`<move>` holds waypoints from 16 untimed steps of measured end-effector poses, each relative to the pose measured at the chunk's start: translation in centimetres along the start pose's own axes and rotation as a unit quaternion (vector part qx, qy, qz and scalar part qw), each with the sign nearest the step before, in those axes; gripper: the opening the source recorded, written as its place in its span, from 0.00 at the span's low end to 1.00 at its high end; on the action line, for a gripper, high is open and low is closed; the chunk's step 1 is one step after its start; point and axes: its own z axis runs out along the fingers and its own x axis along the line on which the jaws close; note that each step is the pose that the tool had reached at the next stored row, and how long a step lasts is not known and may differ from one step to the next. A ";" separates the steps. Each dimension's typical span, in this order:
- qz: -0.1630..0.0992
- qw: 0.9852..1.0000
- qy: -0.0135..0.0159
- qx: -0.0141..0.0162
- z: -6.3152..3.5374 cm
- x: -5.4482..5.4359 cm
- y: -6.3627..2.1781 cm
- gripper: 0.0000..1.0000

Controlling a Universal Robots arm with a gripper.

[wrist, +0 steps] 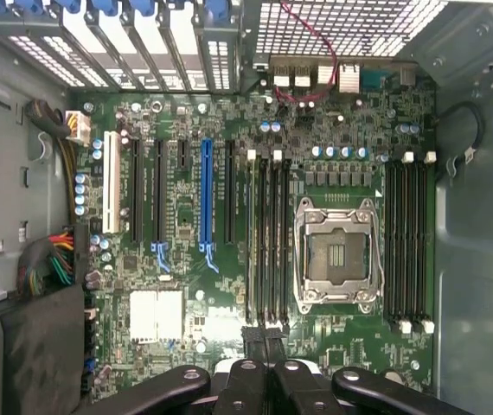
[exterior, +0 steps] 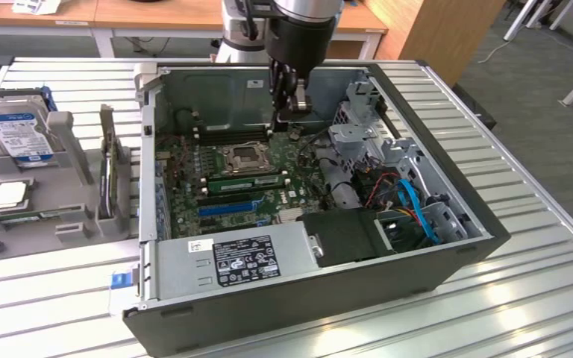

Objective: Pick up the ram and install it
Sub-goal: 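Press down the ram until it locks into place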

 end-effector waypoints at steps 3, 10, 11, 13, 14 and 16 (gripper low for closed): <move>0.000 1.000 0.000 0.000 -0.01 0.0 -0.46 0.10; 0.000 1.000 0.000 0.000 -0.02 0.0 -1.27 0.10; 0.000 1.000 0.000 0.000 -0.02 0.0 -1.32 0.10; 0.000 1.000 0.000 0.000 -0.03 0.0 -1.41 0.10; 0.000 1.000 0.000 0.000 -0.03 0.0 -1.49 0.10; 0.000 1.000 0.000 0.000 -0.03 0.0 -1.68 0.10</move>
